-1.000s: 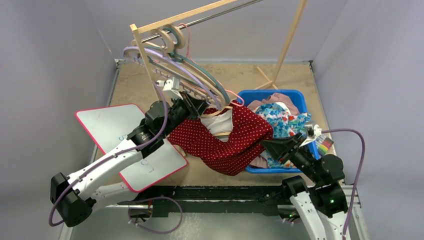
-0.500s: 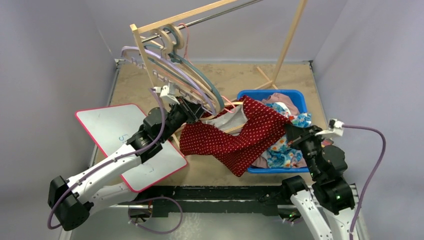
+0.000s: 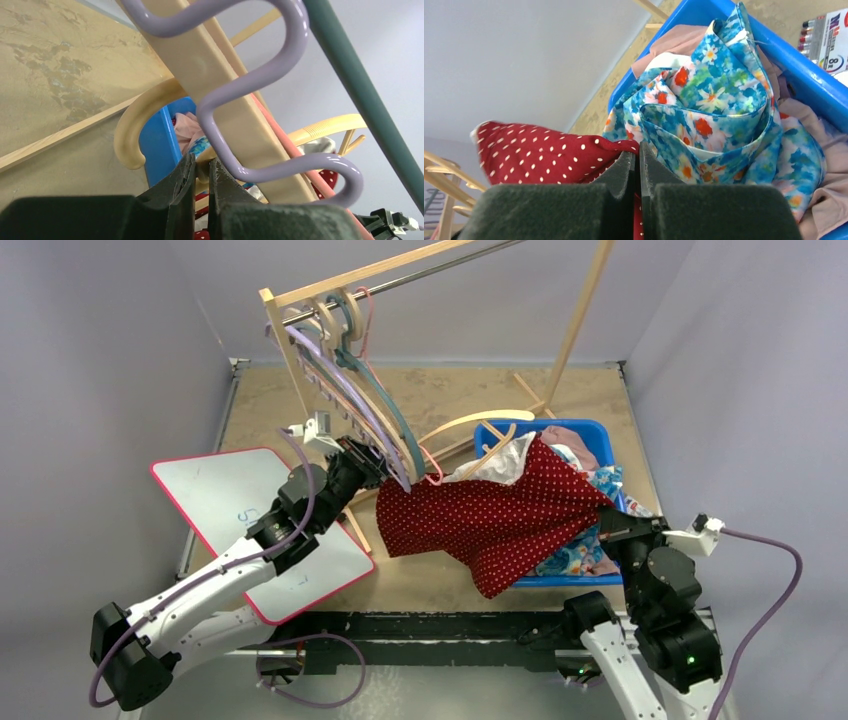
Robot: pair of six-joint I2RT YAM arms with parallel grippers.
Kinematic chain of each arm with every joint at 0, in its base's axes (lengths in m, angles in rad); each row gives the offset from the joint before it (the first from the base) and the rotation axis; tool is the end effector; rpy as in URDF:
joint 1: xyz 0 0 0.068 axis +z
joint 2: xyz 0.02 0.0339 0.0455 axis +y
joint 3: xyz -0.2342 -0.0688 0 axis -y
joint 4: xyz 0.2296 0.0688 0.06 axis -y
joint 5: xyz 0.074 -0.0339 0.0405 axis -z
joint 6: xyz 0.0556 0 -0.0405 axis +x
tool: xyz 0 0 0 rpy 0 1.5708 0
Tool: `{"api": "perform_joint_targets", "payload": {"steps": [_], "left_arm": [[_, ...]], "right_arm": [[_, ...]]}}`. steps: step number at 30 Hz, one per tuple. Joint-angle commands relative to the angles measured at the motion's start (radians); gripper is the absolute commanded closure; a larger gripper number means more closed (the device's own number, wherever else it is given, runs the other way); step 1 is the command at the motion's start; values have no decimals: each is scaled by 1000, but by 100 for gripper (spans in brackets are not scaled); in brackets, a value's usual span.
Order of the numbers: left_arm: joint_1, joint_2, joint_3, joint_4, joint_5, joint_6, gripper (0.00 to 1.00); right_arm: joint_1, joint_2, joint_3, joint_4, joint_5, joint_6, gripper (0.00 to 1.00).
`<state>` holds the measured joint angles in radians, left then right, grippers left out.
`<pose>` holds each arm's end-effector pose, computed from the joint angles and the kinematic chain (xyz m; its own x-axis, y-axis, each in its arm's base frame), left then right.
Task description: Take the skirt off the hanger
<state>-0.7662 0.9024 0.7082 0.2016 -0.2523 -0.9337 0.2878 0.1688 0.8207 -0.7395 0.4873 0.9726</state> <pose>0.1822 -0.1561 0.3128 -0.3920 -0.7030 -0.5934 0.2967 0.5139 -0.8049 0.0629 -0.0085 0.3291 0.1151 0.7956 -0.5948 0.1800 0.5722 0.8001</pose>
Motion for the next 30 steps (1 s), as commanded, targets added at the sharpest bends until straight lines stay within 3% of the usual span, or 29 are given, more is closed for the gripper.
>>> {"api": "perform_joint_targets", "payload": {"steps": [1, 4, 8, 12, 18, 21, 30], "left_arm": [[14, -5, 7, 24, -68, 46, 100], [16, 1, 7, 52, -55, 28, 100], [32, 39, -3, 192, 80, -75, 100], [32, 103, 10, 370, 219, -141, 100], [34, 131, -1, 496, 288, -198, 100], [33, 126, -17, 564, 318, -231, 100], [31, 69, -30, 649, 354, -246, 100]], "right_arm": [[-10, -41, 15, 2, 152, 117, 100], [-11, -65, -3, 102, 112, -2, 100], [-10, -22, -86, 417, -323, -324, 100], [-10, 112, -158, 592, -642, -400, 100], [-11, 373, -227, 827, -1005, -396, 100], [-11, 465, -226, 908, -1056, -385, 100], [-10, 500, -149, 919, -867, -378, 100]]}}
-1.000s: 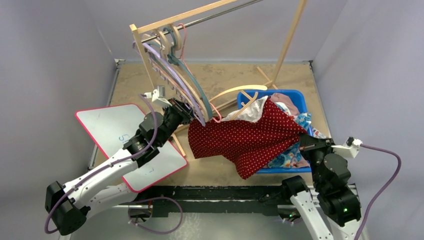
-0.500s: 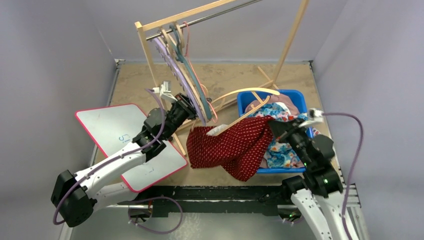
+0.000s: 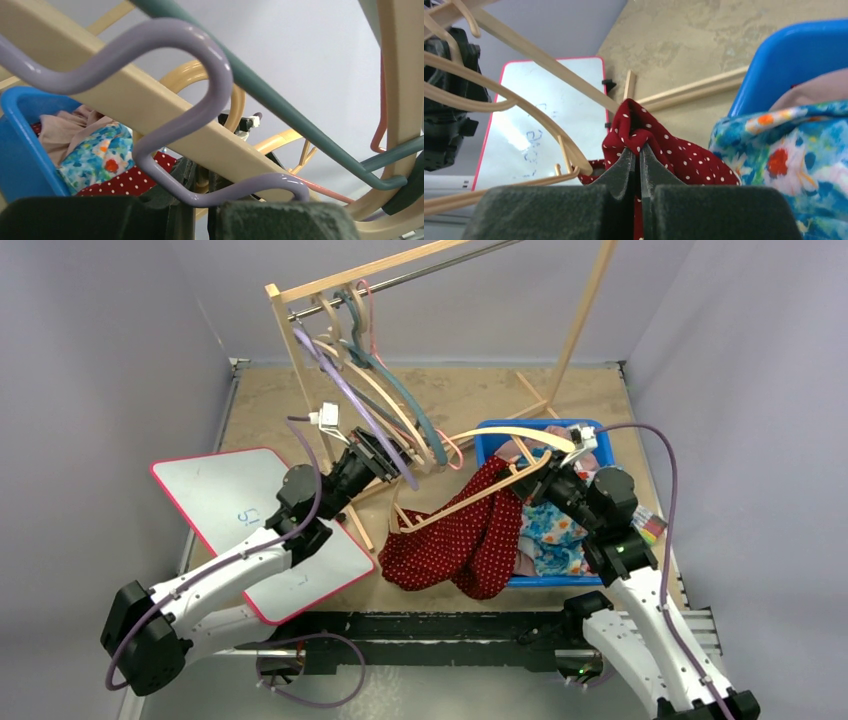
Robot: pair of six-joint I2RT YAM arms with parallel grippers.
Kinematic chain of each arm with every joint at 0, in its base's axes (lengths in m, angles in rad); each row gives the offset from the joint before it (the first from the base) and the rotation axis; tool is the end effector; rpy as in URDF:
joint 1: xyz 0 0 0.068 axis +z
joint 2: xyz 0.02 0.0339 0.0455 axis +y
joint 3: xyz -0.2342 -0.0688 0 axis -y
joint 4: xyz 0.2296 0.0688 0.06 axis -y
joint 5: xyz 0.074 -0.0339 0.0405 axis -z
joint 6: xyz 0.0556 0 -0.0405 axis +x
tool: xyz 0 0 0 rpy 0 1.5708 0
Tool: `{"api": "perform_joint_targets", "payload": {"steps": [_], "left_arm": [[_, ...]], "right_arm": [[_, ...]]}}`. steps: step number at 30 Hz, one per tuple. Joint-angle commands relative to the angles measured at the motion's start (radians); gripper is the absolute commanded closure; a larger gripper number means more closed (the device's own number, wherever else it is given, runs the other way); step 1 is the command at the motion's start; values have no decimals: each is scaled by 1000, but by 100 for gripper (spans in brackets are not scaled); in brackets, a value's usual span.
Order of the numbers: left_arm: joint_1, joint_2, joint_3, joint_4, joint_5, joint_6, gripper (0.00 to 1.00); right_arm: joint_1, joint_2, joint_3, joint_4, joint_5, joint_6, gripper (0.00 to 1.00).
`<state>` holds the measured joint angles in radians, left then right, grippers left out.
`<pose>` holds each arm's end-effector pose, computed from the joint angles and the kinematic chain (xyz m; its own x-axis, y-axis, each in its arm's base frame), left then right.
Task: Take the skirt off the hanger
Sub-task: Remove the skirt from the hanger, then place the skirt in the bin.
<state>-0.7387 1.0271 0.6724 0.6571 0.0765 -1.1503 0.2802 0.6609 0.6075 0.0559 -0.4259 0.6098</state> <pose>0.1883 -0.1772 0.3290 -0.5722 -0.7100 -0.4105 0.4971 0.0978 -0.8622 0.1784 0.0752 0.3052 -0.3696 0.4363 -0.8204 -0.5333 0.6234 0.5719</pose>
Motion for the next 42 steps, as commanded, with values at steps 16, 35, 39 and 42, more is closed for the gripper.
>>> {"api": "perform_joint_targets", "payload": {"steps": [16, 35, 39, 42], "left_arm": [[5, -28, 2, 269, 22, -50, 100], [5, -138, -74, -7, 22, 37, 100], [5, -132, -71, -47, 19, 62, 100], [4, -110, -70, -61, 22, 67, 100]], "right_arm": [[-3, 121, -132, 471, -154, 155, 100], [-3, -79, 492, -57, 574, -160, 100], [-3, -42, 681, -94, 618, -258, 100], [-3, 31, 838, -131, 598, -329, 100]]}}
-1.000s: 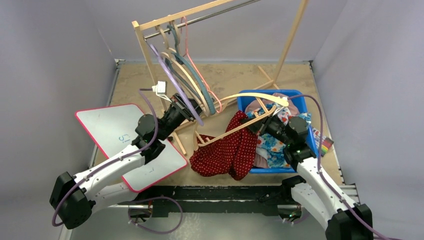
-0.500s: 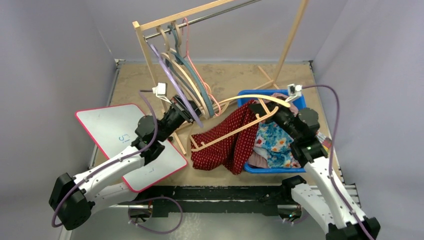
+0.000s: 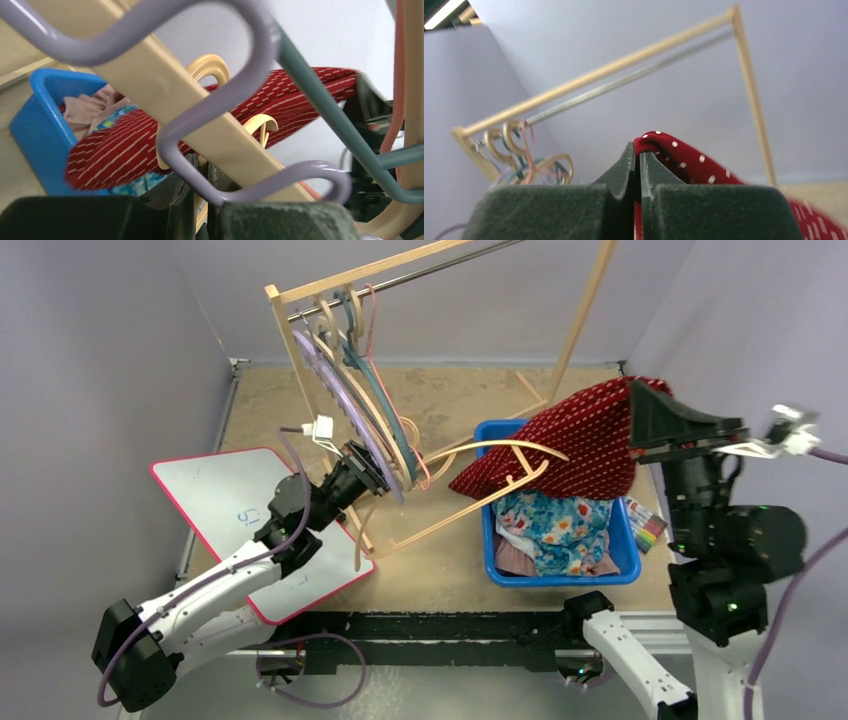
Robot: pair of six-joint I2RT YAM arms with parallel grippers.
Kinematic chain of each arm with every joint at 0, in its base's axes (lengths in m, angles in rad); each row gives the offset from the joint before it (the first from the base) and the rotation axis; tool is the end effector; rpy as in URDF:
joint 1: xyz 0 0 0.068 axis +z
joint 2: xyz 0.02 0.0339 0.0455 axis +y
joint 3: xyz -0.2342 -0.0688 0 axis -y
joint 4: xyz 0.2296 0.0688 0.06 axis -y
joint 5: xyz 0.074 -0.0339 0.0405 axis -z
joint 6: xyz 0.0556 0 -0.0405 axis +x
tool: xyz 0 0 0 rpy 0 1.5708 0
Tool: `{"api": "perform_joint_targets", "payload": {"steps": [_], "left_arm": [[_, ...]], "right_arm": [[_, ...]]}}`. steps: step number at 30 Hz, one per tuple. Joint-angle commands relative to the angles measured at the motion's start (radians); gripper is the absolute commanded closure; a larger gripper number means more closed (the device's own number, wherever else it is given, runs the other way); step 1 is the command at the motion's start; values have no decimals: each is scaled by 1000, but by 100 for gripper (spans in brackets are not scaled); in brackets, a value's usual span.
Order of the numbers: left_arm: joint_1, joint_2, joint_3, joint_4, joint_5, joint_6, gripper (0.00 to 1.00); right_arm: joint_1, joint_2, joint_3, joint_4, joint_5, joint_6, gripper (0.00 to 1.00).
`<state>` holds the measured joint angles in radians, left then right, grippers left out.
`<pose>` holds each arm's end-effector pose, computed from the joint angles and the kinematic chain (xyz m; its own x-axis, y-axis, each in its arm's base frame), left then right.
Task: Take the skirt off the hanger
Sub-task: Place the skirt in the bin.
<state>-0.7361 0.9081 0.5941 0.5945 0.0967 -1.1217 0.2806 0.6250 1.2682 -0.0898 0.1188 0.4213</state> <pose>0.1721 -0.1632 0.3201 -0.5749 -0.6891 -0.4413 0.5048 0.1258 -0.8540 0.0861 0.0180 0.5042 0.3880 0.5344 -0.7509 -0.3690 0.8366 0.4048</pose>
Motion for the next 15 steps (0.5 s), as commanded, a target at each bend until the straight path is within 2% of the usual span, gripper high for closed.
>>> {"api": "perform_joint_targets", "payload": {"steps": [1, 7, 15], "left_arm": [[2, 20, 11, -12, 0, 37, 100], [1, 66, 54, -152, -13, 56, 100], [1, 77, 66, -203, -12, 73, 100]], "right_arm": [[-4, 93, 226, 1, 43, -160, 100], [-4, 199, 441, -55, -6, -236, 100], [-4, 190, 436, -49, 14, -274, 100]]}}
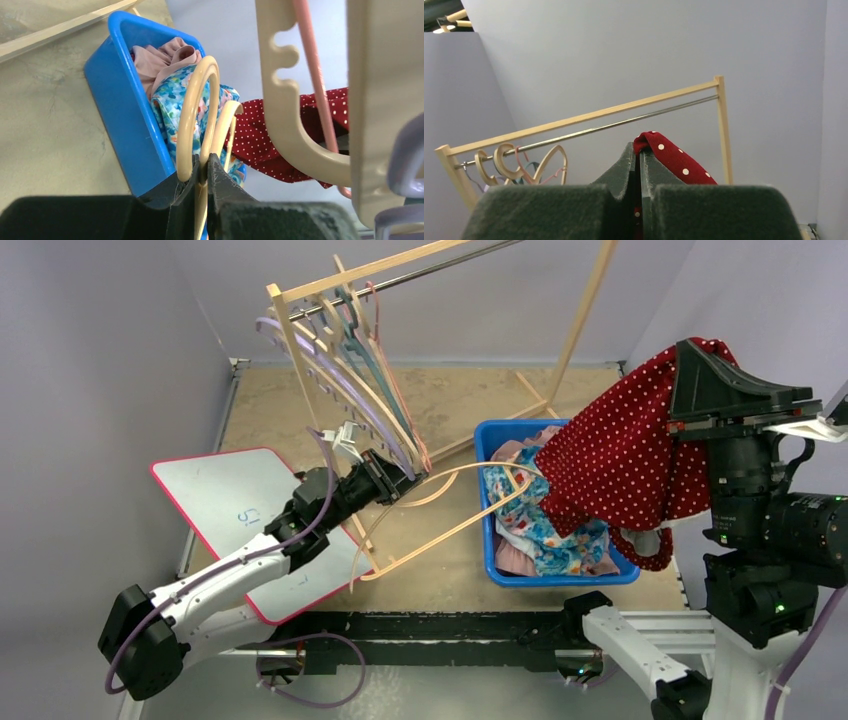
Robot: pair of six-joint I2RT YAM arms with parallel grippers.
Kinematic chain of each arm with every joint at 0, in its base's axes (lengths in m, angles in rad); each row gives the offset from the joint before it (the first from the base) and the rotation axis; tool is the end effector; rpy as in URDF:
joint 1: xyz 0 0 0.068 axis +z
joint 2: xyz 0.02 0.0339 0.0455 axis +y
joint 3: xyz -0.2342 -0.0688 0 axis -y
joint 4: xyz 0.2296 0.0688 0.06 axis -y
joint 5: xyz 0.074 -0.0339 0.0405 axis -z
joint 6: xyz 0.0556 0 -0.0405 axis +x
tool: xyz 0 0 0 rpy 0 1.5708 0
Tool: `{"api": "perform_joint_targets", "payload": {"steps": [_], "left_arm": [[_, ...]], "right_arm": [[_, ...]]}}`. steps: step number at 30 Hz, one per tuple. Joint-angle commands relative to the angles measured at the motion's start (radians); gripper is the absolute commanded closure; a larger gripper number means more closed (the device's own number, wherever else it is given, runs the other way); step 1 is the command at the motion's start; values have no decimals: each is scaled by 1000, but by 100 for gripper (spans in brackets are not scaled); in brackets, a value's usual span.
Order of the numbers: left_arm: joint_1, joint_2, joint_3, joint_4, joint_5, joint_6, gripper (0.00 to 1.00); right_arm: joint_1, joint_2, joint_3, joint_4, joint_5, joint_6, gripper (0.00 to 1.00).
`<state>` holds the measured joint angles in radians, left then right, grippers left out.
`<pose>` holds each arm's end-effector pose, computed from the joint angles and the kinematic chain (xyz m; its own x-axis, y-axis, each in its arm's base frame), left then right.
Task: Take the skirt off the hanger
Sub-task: Place the skirt in the bin.
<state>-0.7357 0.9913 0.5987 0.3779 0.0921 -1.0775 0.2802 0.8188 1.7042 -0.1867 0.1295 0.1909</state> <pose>0.1865 -0.1757 0.2752 -0.6538 -0.5912 -0.4723 0.3391 0.3290 -0.8813 0.0575 0.0091 0.5833 0.5729 0.3607 -0.7360 -0.2932 0.9287 0.2268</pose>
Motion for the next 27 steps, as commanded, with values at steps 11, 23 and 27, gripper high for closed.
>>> {"api": "perform_joint_targets", "payload": {"steps": [11, 23, 27], "left_arm": [[2, -26, 67, -40, -31, 57, 100], [1, -25, 91, -70, -53, 72, 100], [1, -51, 109, -104, -68, 84, 100]], "right_arm": [[-3, -188, -507, 34, 117, 108, 100], [-3, -299, -880, -38, 310, 442, 100], [-3, -269, -948, -132, 386, 643, 100]]}}
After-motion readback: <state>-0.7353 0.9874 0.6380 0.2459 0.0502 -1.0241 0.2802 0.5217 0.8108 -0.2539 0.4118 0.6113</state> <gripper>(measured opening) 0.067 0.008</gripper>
